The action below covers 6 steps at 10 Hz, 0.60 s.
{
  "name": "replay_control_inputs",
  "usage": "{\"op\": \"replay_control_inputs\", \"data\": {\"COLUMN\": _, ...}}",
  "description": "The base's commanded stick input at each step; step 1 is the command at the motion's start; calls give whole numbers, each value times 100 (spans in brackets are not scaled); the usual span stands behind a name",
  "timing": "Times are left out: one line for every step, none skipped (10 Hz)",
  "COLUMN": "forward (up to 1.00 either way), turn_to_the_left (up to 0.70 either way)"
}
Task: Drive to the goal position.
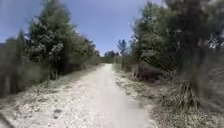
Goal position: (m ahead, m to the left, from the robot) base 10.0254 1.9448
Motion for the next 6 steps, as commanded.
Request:
{"op": "replay_control_inputs", "data": {"forward": 50, "turn_to_the_left": 0}}
{"op": "replay_control_inputs", "data": {"forward": 50, "turn_to_the_left": 0}}
{"op": "replay_control_inputs", "data": {"forward": 50, "turn_to_the_left": 0}}
{"op": "replay_control_inputs", "data": {"forward": 50, "turn_to_the_left": 0}}
{"op": "replay_control_inputs", "data": {"forward": 50, "turn_to_the_left": 0}}
{"op": "replay_control_inputs", "data": {"forward": 50, "turn_to_the_left": 0}}
